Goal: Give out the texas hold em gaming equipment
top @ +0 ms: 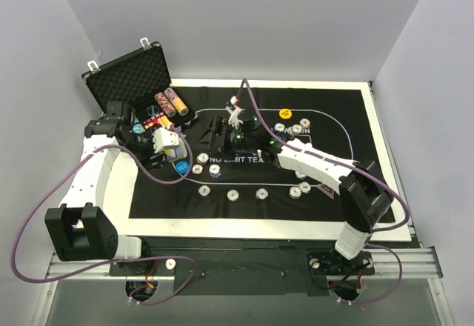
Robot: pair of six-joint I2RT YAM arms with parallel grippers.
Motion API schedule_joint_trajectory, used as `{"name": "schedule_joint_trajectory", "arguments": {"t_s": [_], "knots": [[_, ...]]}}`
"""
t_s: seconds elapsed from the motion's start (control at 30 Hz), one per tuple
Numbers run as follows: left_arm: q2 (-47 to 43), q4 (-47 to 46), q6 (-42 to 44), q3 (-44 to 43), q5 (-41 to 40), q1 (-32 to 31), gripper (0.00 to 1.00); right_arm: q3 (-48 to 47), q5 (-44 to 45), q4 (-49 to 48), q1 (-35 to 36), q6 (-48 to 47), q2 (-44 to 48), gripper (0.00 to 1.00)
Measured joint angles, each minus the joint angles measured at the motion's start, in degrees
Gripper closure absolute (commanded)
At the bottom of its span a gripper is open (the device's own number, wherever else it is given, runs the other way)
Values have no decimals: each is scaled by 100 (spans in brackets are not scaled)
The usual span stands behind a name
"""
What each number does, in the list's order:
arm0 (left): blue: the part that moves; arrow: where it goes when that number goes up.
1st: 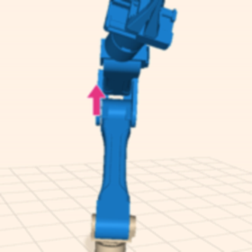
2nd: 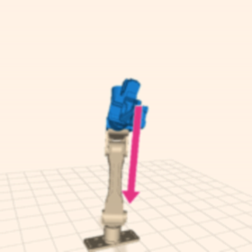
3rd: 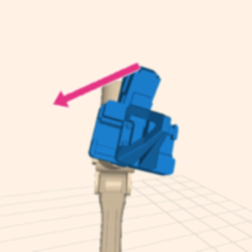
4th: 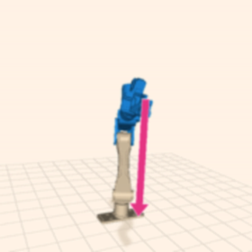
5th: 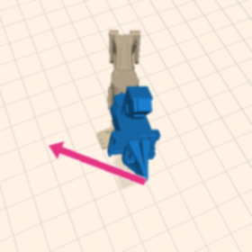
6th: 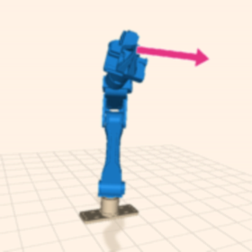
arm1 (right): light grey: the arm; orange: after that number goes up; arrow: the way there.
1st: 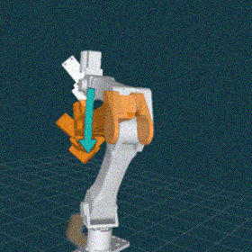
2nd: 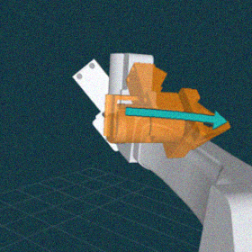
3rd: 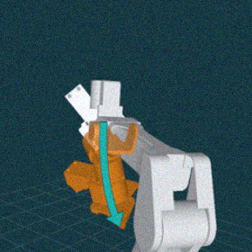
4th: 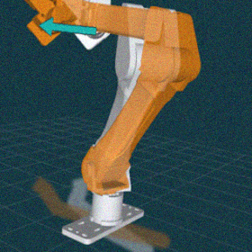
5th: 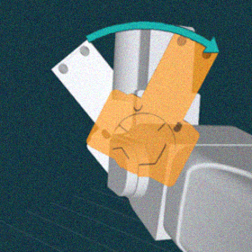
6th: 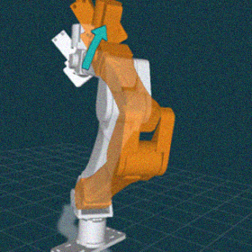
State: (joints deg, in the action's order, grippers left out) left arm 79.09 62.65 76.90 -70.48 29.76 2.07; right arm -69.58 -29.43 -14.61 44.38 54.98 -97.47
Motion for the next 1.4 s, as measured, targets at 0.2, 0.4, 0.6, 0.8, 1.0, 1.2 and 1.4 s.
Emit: {"name": "schedule_joint_trajectory", "arguments": {"t_s": [0.2,0.4,0.6,0.8,1.0,1.2,1.4], "knots": [[-24,190,-243,-339,166,-435,81,-588,-129,-378,197,273,-348,25],[-177,282,-417,-339,199,-577,81,-793,-173,-315,337,345,-507,34],[-229,339,-470,-365,203,-577,81,-1036,-162,-72,433,216,-625,38],[-313,411,-501,-417,234,-601,81,-1047,-149,-31,444,225,-791,53],[-402,431,-597,-492,295,-656,81,-1049,-216,-299,444,514,-925,70],[-411,413,-634,-492,374,-699,81,-1021,-216,-640,446,813,-925,80],[-411,398,-782,-492,348,-726,55,-826,-278,-975,431,1036,-925,99]]}}
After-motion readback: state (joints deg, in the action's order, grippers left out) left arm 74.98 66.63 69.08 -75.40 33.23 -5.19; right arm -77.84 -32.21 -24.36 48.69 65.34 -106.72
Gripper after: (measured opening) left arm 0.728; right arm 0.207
